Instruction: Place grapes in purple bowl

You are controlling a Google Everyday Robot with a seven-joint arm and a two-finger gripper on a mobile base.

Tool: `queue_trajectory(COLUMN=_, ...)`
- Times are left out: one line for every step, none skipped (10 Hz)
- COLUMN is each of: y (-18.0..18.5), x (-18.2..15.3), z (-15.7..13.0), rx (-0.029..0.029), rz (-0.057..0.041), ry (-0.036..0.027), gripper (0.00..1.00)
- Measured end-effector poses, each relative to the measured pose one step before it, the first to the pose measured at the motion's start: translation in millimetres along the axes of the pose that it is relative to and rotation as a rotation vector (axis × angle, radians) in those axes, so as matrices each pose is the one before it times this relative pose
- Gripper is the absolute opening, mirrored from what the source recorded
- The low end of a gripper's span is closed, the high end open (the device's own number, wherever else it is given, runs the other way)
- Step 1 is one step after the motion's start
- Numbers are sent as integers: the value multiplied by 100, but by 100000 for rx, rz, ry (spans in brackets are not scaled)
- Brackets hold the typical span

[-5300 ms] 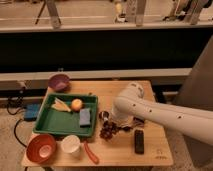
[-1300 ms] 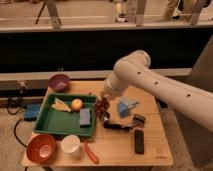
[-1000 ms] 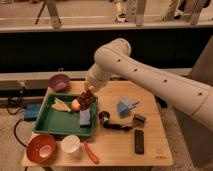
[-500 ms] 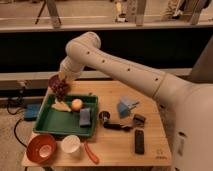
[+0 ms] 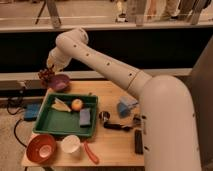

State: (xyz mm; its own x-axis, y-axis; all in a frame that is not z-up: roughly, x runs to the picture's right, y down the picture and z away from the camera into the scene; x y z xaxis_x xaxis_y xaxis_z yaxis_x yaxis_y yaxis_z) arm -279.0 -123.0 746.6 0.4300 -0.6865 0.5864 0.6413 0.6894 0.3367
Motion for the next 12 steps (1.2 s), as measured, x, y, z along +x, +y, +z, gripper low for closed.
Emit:
queue_trajectory(y=369, x=1271, z=1025, rx=2003, rz=2380, ry=600, gripper=6)
queue_trajectory(y=574, x=1638, z=1008, rx=2407, rz=2945, ry=864, gripper=6)
queue_trajectory(y=459, x=1842, z=1019, rx=3135, rz=4100, ry=863, gripper=6)
queue_trajectory(y=268, x=1214, z=1099, rx=4154, rz=5107, ry=-790, gripper=6)
queue_trajectory(y=242, x=1102, z=758, rx=5739, rz=5389, ry=-744, gripper=6)
queue_trajectory(y=402, x=1051, z=576, rx=6005, rz=5045, ry=-324, gripper=6)
queue_trajectory(y=430, x=429, z=696, rx=3007, rz=2455, ry=-192, gripper=6)
queue_trajectory(y=613, x=301, z=977, rx=-213, rz=1681, ry=-173, gripper=6)
queue_trajectory(y=605, x=426, z=1217, rx=-1509, rz=1507, ry=-684, gripper=7)
queue_trajectory(y=111, x=198, z=831, rx=-1267, rz=357, ry=-1157, gripper=12)
queue_trajectory(y=149, x=237, z=725, rx=-1134, rz=150, ry=-1030, gripper=22)
queue_trajectory(y=27, x=145, z=402, rx=-521, rz=207, ry=-508, gripper=29)
